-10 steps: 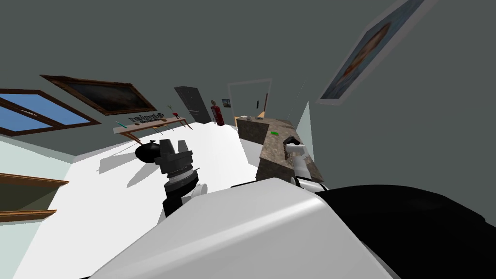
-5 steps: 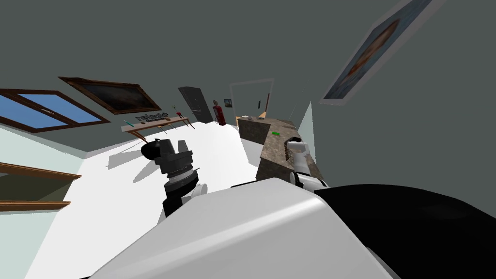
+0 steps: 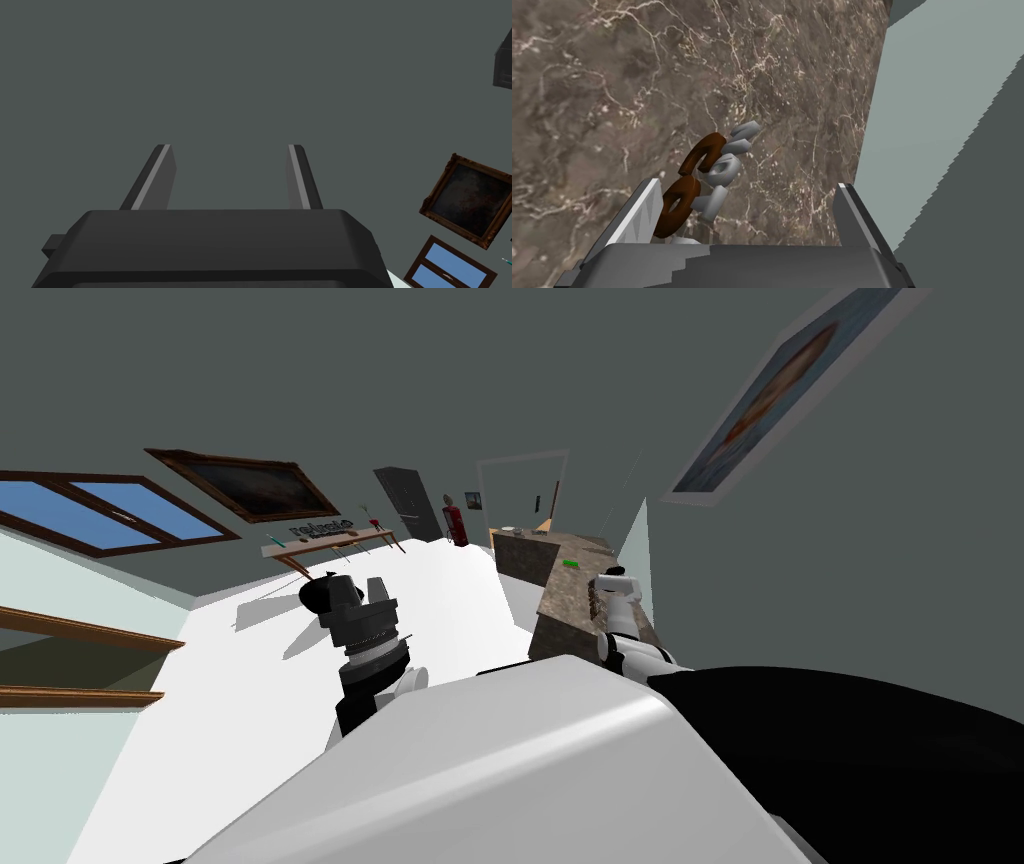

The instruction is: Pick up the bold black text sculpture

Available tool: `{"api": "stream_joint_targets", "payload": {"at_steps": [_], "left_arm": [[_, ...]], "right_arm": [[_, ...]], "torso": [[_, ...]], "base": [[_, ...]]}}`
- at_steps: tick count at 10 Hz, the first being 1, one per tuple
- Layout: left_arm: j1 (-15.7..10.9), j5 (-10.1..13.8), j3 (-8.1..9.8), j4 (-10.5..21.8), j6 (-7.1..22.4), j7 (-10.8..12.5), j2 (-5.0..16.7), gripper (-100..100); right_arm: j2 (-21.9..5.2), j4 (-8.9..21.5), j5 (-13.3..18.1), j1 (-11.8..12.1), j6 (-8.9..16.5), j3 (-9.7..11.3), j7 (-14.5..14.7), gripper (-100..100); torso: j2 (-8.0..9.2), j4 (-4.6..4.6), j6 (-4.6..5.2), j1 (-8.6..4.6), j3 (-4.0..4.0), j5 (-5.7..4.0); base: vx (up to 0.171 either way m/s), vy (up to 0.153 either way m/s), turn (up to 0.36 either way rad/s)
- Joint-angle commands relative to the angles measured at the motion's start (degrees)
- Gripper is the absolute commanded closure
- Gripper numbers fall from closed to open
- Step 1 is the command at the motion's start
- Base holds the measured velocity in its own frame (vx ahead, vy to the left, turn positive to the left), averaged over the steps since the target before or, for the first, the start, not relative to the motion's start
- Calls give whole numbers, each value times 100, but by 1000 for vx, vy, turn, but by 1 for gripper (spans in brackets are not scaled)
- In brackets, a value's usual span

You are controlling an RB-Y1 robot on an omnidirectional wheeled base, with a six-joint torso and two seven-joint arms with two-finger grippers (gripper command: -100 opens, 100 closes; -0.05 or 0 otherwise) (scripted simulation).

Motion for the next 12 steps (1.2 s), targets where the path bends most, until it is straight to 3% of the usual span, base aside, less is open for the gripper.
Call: {"api": "stream_joint_targets", "payload": {"at_steps": [1,2,4,5,7,8,9,10,12], "left_arm": [[0,0,0,0,0,0,0,0],[0,0,0,0,0,0,0,0],[0,0,0,0,0,0,0,0],[0,0,0,0,0,0,0,0],[0,0,0,0,0,0,0,0],[0,0,0,0,0,0,0,0],[0,0,0,0,0,0,0,0],[0,0,0,0,0,0,0,0],[0,0,0,0,0,0,0,0]], "right_arm": [[7,16,7,-9,284,-22,-64,-100],[-80,298,45,-250,422,-155,-329,-100],[-80,298,45,-250,701,-155,-334,-100],[-161,573,85,-485,875,-282,-599,-100],[-161,573,85,-485,1107,-282,-599,-100],[-234,834,129,-713,1325,-403,-859,-100],[-234,838,129,-713,1479,-403,-859,-100],[-301,1080,176,-932,1646,-516,-1099,-100],[-301,1093,176,-932,1880,-516,-1112,-100]], "torso": [[0,0,0,0,0,0],[-1,0,1,2,-1,0],[-1,0,1,1,0,0],[-3,-1,1,3,-1,1],[-1,0,0,1,-1,0],[-2,-1,2,3,-1,0],[-3,0,0,0,-1,1],[-2,-1,1,0,-1,0],[-2,-1,1,-2,-1,-1]], "base": [[-7,-8,1],[-16,-14,42],[-8,-12,17],[-14,-13,34],[-8,-14,18],[-9,-18,23],[-10,-20,26],[-11,-25,30],[-7,-18,7]]}}
